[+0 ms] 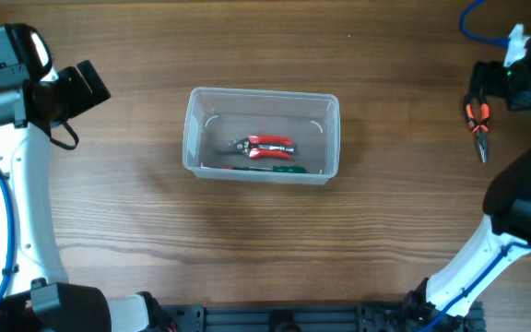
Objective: Pack container
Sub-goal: 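Grasp the orange-black needle-nose pliers with the right gripper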
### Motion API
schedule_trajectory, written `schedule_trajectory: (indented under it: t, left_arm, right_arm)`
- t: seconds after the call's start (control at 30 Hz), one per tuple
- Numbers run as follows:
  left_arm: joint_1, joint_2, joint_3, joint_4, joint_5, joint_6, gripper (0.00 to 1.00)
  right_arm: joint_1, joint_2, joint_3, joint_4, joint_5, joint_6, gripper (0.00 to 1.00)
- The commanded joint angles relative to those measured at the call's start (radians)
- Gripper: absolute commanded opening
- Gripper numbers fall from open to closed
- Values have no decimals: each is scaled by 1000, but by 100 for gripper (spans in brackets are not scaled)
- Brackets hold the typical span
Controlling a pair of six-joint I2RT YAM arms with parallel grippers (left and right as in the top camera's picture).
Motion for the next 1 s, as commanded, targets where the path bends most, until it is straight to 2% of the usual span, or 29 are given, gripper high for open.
schedule_trajectory:
  t: [0.0, 0.37, 0.97]
  left_arm:
    - [3, 3, 2, 0, 12, -6, 100]
    - [2, 3, 2, 0, 12, -10, 100]
    - [2, 3, 2, -1, 13, -14, 100]
  right_arm:
    - [10, 67, -3, -2, -13, -46, 97]
    - [34, 150, -3, 38, -79, -179, 96]
    - [51, 225, -56, 85, -88, -169, 98]
